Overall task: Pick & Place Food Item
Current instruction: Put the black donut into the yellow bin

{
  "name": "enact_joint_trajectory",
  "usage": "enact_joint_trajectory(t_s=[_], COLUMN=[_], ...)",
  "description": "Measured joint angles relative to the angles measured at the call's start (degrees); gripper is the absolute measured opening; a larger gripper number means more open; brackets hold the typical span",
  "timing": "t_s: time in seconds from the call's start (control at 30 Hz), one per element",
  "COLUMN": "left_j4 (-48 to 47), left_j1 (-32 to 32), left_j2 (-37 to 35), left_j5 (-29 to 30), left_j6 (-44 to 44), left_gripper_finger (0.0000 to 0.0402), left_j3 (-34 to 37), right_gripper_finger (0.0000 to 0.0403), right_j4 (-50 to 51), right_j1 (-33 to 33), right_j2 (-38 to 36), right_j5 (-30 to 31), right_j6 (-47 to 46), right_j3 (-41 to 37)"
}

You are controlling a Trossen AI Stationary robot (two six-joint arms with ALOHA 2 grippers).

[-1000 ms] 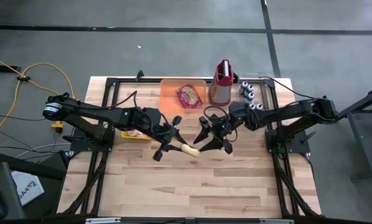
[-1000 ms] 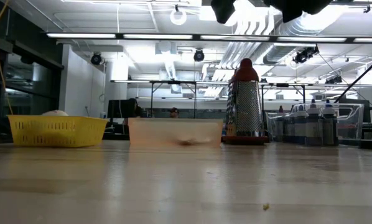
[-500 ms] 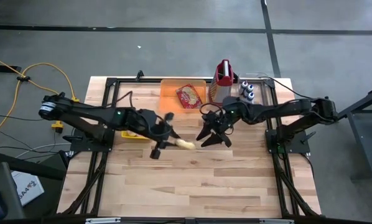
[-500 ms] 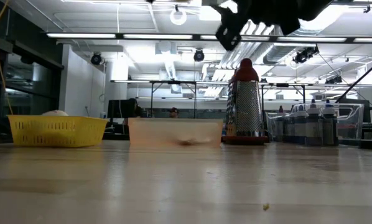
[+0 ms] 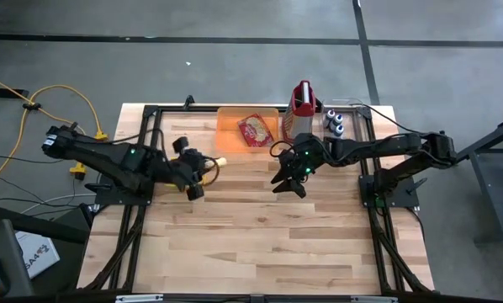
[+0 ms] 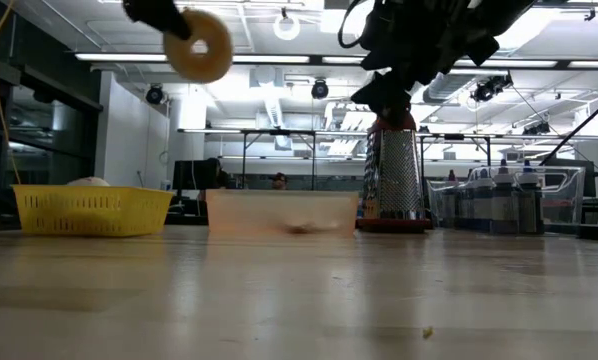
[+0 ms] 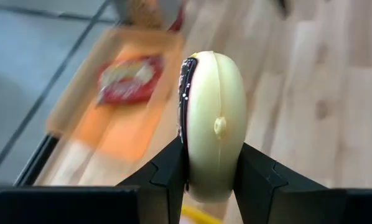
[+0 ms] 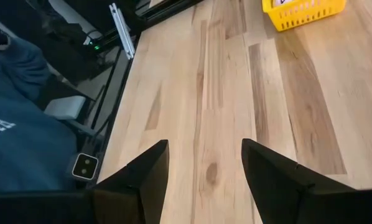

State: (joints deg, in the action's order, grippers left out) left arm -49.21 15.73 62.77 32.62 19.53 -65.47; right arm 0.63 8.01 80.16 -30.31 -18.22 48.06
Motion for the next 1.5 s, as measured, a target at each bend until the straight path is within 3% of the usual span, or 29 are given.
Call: enact_joint_trajectory(t_s=[0.17,0.3,0.6,0.9,1.5], left_j4=[-9.6,-15.5,-21.7,-21.5,-14.1], left_j1=[3.2,4.0,3.8,3.8,3.8], left_j2=[2.5,5.6,13.2,13.5,13.5], left_j5=[7.6,9.7,9.8,12.3,11.9], left_j6=[10.6,17.6,17.5,16.8,16.3], left_gripper_finger=[0.0106,0.0106,0.0106,0.0106,0.0106], left_j3=[0.0,0.4,2.7,8.1,15.5], right_gripper_finger=[0.019,0.019,0.019,0.019,0.019], right_j4=[0.0,0.0,0.0,0.0,0.0], right_j1=[0.0,-0.1,-1.1,-3.3,-4.8], right_j2=[0.0,0.0,0.0,0.0,0.0], right_j5=[-0.2,-0.2,-0.3,0.0,0.2], right_j6=[0.1,0.1,0.0,0.0,-0.2], right_j3=[0.0,0.0,0.0,0.0,0.0])
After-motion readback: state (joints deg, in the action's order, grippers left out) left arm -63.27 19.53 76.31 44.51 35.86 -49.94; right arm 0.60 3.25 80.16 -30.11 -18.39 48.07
